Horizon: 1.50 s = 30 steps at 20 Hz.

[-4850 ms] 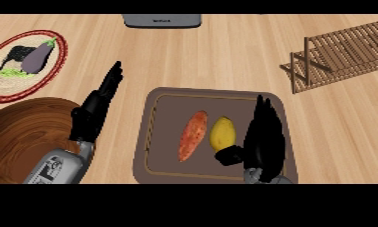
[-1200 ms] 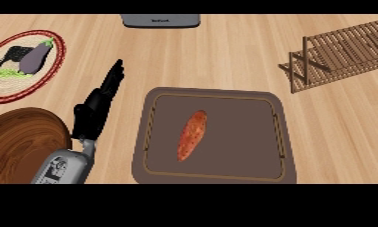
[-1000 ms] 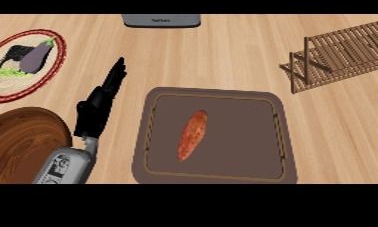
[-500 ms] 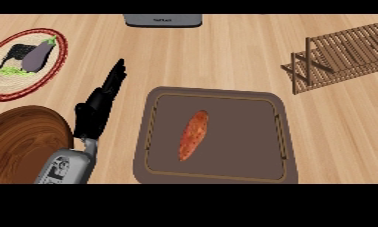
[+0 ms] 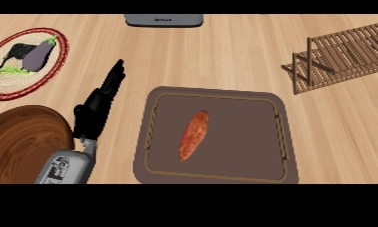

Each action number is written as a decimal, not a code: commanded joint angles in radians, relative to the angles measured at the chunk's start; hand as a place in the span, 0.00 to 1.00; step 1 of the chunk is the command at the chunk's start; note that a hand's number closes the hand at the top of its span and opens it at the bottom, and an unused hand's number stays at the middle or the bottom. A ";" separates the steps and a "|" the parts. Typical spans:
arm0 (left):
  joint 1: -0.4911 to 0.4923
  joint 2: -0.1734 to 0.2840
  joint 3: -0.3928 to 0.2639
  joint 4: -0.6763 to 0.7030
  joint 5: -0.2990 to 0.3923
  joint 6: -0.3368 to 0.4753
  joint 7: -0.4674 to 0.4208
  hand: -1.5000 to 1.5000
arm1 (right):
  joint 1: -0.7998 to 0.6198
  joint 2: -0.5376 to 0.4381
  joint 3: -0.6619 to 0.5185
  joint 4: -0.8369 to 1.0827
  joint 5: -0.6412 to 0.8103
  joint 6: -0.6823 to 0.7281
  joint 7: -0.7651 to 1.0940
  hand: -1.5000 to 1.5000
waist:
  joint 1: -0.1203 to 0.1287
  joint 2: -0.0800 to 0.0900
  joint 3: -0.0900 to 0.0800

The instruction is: Pick the lemon from the tray and place it in the tiered shelf

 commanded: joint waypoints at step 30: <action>0.002 -0.028 0.078 0.016 -0.031 -0.085 -0.011 0.50 | -0.302 0.102 -0.100 0.773 -0.015 -0.138 -0.343 0.00 | -0.012 -0.003 0.000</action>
